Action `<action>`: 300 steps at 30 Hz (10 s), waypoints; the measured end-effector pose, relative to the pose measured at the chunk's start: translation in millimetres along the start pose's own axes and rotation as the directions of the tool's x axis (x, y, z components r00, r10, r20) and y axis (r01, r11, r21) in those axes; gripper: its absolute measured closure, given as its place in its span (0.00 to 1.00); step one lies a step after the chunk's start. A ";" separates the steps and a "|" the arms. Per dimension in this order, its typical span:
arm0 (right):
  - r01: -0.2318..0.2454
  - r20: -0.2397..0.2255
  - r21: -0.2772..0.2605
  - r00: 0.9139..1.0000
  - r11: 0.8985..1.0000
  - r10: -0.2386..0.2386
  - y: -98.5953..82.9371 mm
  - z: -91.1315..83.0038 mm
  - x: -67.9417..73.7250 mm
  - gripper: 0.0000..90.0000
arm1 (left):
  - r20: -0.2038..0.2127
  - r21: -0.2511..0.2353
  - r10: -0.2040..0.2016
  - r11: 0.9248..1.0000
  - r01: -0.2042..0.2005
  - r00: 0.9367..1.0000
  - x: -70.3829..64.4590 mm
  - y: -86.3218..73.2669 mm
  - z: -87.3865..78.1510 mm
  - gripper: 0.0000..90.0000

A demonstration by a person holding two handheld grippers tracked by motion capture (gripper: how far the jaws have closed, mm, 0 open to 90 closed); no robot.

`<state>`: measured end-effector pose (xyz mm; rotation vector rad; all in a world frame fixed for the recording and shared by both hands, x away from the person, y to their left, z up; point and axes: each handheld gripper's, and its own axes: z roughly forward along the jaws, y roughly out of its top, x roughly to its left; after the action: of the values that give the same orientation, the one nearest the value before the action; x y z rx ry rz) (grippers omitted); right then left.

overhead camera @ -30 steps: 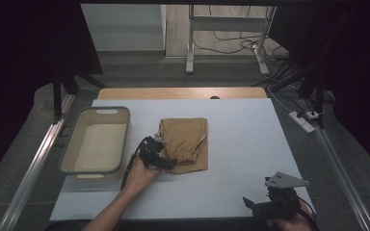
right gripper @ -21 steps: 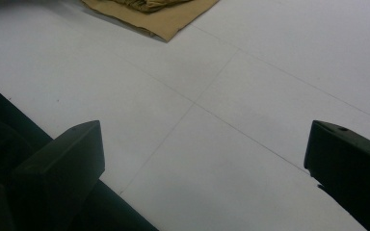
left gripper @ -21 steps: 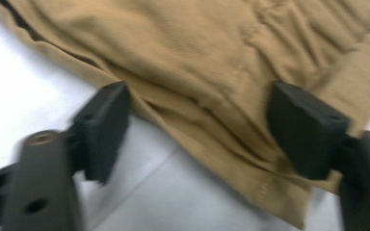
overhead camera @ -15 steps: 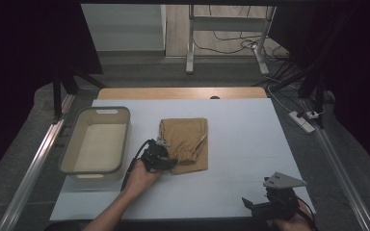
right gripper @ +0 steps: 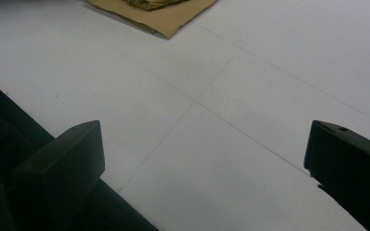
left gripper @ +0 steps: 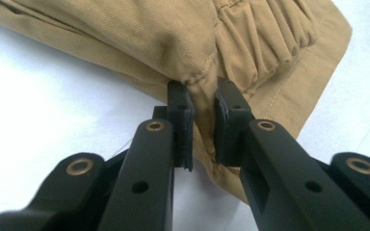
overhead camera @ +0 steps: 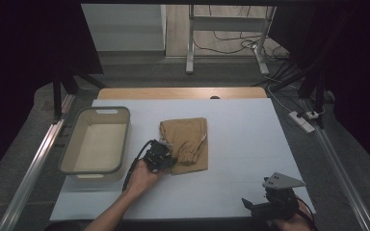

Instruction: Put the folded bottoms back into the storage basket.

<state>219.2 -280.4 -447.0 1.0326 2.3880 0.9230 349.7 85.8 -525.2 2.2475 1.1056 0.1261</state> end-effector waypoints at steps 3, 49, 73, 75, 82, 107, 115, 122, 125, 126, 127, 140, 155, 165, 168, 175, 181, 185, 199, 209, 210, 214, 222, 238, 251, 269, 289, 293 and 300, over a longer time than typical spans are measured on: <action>0.007 0.000 -0.008 1.000 1.000 -0.007 -0.1 -0.6 0.6 0.01 | 0.003 0.008 0.010 1.000 -0.010 1.000 1.0 1.3 -0.4 0.88; -0.024 -0.194 -0.181 0.981 0.983 -0.012 60.0 34.8 -3.7 0.01 | -0.045 0.027 0.045 0.999 -0.044 0.998 1.9 0.8 -3.5 0.88; 0.024 -0.202 -0.179 0.977 0.984 -0.061 111.8 89.7 -10.1 0.01 | -0.064 0.033 0.059 0.998 -0.057 0.996 -0.9 1.5 -3.4 0.88; 0.029 -0.196 -0.181 0.978 0.983 -0.065 114.7 93.6 -10.8 0.01 | -0.069 0.038 0.061 0.998 -0.059 0.996 -1.7 2.2 -3.4 0.88; 0.029 -0.189 -0.162 0.980 0.986 -0.060 123.4 109.0 -15.1 0.01 | -0.078 0.034 0.064 0.998 -0.062 0.995 -3.0 1.7 -3.1 0.88; 0.023 -0.132 -0.084 0.991 0.996 -0.034 148.4 165.5 -36.3 0.01 | -0.075 0.011 0.055 0.998 -0.054 0.996 -2.3 -1.8 -3.0 0.87; -0.014 -0.132 -0.079 0.991 0.997 0.004 155.4 177.9 -47.4 0.01 | -0.079 0.006 0.053 0.999 -0.052 0.996 -2.8 -2.4 -2.9 0.87; -0.020 -0.126 -0.061 0.992 0.998 0.012 161.2 191.1 -55.8 0.01 | -0.083 0.006 0.054 0.999 -0.054 0.995 -3.9 -2.3 -2.8 0.87; -0.023 -0.121 -0.052 0.993 0.998 0.017 163.9 196.5 -58.0 0.01 | -0.081 0.008 0.056 0.998 -0.055 0.995 -3.5 -2.1 -2.9 0.87; -0.027 -0.121 -0.048 0.992 0.999 0.021 164.9 198.2 -59.2 0.01 | -0.082 0.009 0.056 0.998 -0.055 0.995 -3.7 -2.1 -2.9 0.87; -0.032 -0.122 -0.043 0.992 0.999 0.026 165.8 200.1 -60.2 0.01 | -0.083 0.009 0.056 0.998 -0.055 0.995 -3.8 -2.1 -2.9 0.87; -0.037 -0.062 -0.011 0.997 0.999 0.037 176.1 226.0 -72.1 0.01 | -0.078 0.003 0.055 0.998 -0.055 0.995 -3.0 -2.9 -2.9 0.87; -0.056 0.017 0.053 0.998 0.997 0.055 188.4 257.9 -87.5 0.00 | -0.085 0.000 0.059 0.998 -0.060 0.995 -3.7 -3.4 -2.7 0.86; -0.113 0.020 0.068 0.994 0.991 0.111 185.4 273.0 -96.2 0.01 | -0.090 -0.001 0.060 0.998 -0.060 0.994 -4.4 -3.6 -2.7 0.86; -0.104 0.030 0.087 0.994 0.991 0.102 181.9 277.3 -96.3 0.01 | -0.090 -0.002 0.058 0.998 -0.059 0.994 -4.4 -3.6 -2.7 0.86; -0.109 -0.007 0.115 0.994 0.987 0.110 172.3 284.3 -100.8 0.08 | -0.090 0.000 0.061 0.998 -0.062 0.994 -4.4 -3.4 -2.7 0.86; -0.088 -0.038 0.117 0.995 0.989 0.093 171.6 283.8 -98.3 0.19 | -0.089 -0.002 0.063 0.998 -0.063 0.994 -4.2 -3.7 -2.7 0.86; -0.056 -0.086 0.125 0.994 0.991 0.067 174.6 279.7 -94.5 0.44 | -0.084 -0.016 0.066 0.998 -0.068 0.994 -3.4 -5.5 -2.4 0.86; 0.025 -0.124 0.159 0.992 0.987 -0.005 184.0 274.9 -80.0 0.92 | -0.051 -0.039 0.047 0.998 -0.049 0.998 1.3 -8.2 -2.5 0.86; 0.047 -0.139 0.119 0.990 0.992 -0.030 191.5 261.3 -80.2 0.92 | -0.001 -0.031 -0.021 0.999 0.021 1.000 7.4 -3.4 -7.5 0.88; 0.047 -0.142 0.110 0.989 0.993 -0.031 192.5 259.5 -80.3 0.92 | 0.001 -0.035 -0.023 0.999 0.023 1.000 7.7 -2.8 -8.9 0.88; 0.043 -0.156 0.090 0.987 0.995 -0.029 195.8 251.8 -80.9 0.92 | -0.002 -0.052 -0.029 0.998 0.029 1.000 9.4 -0.5 -16.4 0.88; 0.056 -0.169 0.050 0.984 0.997 -0.047 202.0 236.0 -80.8 0.92 | -0.006 -0.087 -0.041 0.995 0.040 0.999 11.3 3.6 -33.0 0.88; 0.099 -0.205 -0.008 0.974 0.995 -0.098 215.8 214.4 -69.5 0.92 | -0.031 -0.090 -0.005 0.996 0.002 0.999 2.0 11.0 -63.3 0.88; 0.116 -0.223 -0.060 0.967 0.991 -0.126 227.9 202.0 -55.7 0.92 | -0.005 -0.102 -0.011 0.995 0.010 1.000 4.6 10.2 -91.8 0.88; 0.093 -0.258 -0.111 0.959 0.990 -0.119 243.1 192.6 -38.4 0.92 | -0.030 -0.121 0.014 0.992 -0.018 0.999 15.6 -0.6 -128.3 0.88; 0.121 -0.310 -0.133 0.938 0.984 -0.157 275.8 198.0 -2.5 0.92 | -0.042 -0.148 -0.031 0.989 0.024 0.999 38.0 -25.8 -164.6 0.88; 0.131 -0.318 -0.137 0.933 0.982 -0.169 282.7 199.5 5.5 0.92 | -0.044 -0.154 -0.043 0.987 0.036 0.998 42.9 -32.4 -171.7 0.88; 0.146 -0.334 -0.144 0.924 0.979 -0.187 293.5 205.1 19.7 0.92 | -0.064 -0.157 -0.058 0.986 0.048 0.996 49.8 -43.0 -183.0 0.88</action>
<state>468.3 -28.8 -390.2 0.6516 2.6141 1.2501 289.7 232.2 -412.1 2.0871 1.1498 0.2601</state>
